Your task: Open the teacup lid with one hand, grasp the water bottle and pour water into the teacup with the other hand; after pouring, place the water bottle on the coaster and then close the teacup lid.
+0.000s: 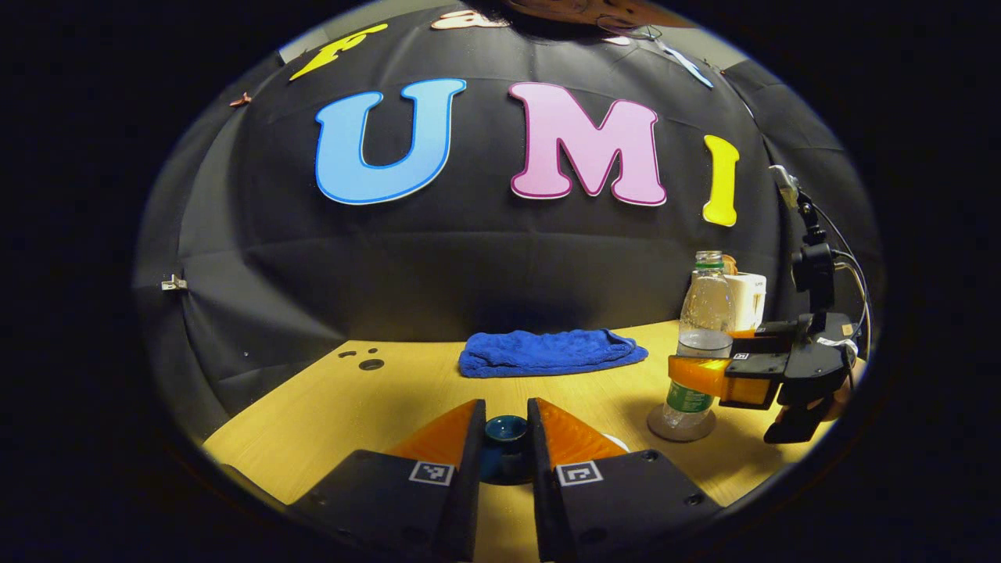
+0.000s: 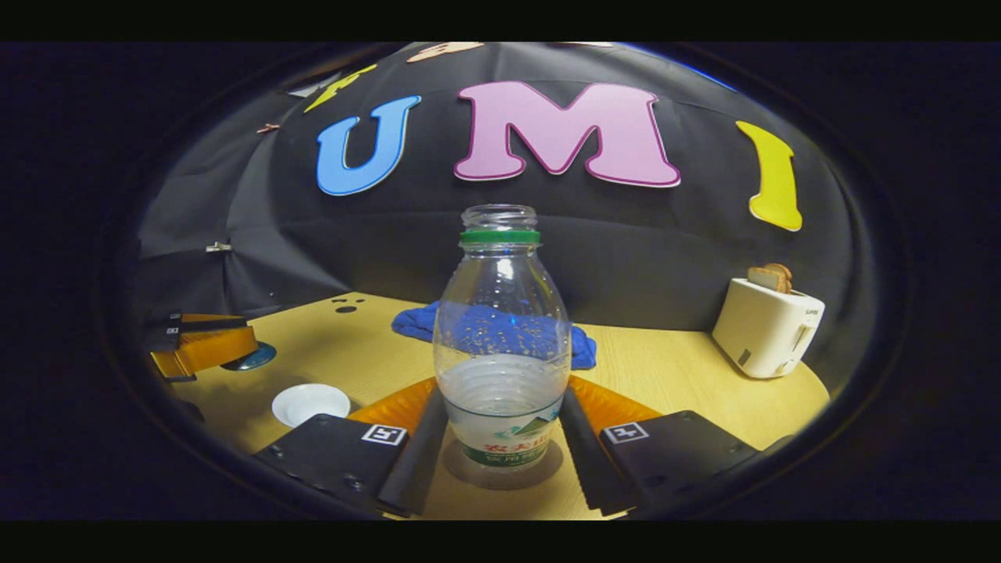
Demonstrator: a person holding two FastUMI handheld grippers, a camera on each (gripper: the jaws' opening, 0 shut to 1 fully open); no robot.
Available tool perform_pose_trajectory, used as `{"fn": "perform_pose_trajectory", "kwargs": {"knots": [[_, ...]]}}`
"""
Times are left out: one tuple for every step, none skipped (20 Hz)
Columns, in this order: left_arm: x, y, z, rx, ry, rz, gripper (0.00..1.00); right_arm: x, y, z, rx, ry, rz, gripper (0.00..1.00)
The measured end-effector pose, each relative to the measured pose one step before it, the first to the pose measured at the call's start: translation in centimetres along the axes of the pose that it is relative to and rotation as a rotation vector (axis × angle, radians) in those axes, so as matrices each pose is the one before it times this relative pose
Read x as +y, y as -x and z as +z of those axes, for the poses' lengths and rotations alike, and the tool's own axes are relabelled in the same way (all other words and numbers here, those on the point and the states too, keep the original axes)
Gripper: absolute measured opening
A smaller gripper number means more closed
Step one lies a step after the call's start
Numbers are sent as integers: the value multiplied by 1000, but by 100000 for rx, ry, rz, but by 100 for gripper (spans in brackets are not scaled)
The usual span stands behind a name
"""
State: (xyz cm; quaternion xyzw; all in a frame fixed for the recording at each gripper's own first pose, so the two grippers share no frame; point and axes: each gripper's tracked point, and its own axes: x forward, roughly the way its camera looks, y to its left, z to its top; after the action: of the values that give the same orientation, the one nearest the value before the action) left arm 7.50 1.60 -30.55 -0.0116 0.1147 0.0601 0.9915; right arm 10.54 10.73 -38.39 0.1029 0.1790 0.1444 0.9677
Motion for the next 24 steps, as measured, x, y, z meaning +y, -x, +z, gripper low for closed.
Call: {"fn": "perform_pose_trajectory", "kwargs": {"knots": [[-201,-112,-90,59,5,-227,33,34,-140,43,-437,-450,-457,78],[-94,-116,-21,56,83,-357,33,-10,38,-341,859,-378,-187,78],[-238,-107,-105,187,123,-283,29,-45,-72,-618,1952,-461,70,79],[-229,-214,-89,268,279,-459,33,-225,-16,-705,2491,-946,223,80],[-235,8,-165,282,476,-556,33,-71,85,-627,2038,-935,204,82],[-292,-143,-189,415,641,-526,33,-108,427,-547,1085,-1028,-13,86],[-278,-181,-182,357,697,-531,33,-113,218,-364,1187,-725,24,87],[-357,-93,-89,369,677,-592,33,70,-38,-417,1382,-378,65,92],[-344,-228,-270,460,533,-512,33,-115,-3,-444,1545,116,-284,95],[-285,-179,-142,415,409,-507,33,-66,158,-373,1389,314,-158,96],[-386,-127,-191,238,302,-622,33,-71,270,-334,1214,485,-114,92],[-342,-227,-129,236,73,-655,37,-150,1003,-645,1005,280,6,96],[-353,-216,-130,-17,-76,-768,33,151,782,-585,949,179,667,96],[-685,-258,-168,317,-287,-1593,33,107,828,-745,1845,409,1254,95],[-453,-213,-267,385,-277,-1094,37,65,397,-637,1665,389,1070,95],[-284,-216,-257,383,-210,-768,37,-232,434,-354,817,313,373,95],[-241,-177,-192,420,-312,-498,33,-236,391,-250,638,-46,271,96],[-125,-197,-310,404,-432,-358,33,-190,329,-308,624,-516,124,92],[-91,-104,-210,587,-433,-386,29,-299,239,-182,728,-486,-336,96],[-74,-171,-262,446,-259,-125,29,-335,312,-70,81,-437,-515,92],[-114,-55,-129,348,269,-544,33,-304,137,111,-217,-273,-795,92],[-90,-187,-238,275,417,-159,33,-376,192,129,-430,-115,-1082,96],[-39,-18,-158,616,160,-26,33,-164,100,199,-513,-83,-673,92],[63,-132,-327,598,-217,362,37,-23,55,235,-892,-61,-358,96]]}}
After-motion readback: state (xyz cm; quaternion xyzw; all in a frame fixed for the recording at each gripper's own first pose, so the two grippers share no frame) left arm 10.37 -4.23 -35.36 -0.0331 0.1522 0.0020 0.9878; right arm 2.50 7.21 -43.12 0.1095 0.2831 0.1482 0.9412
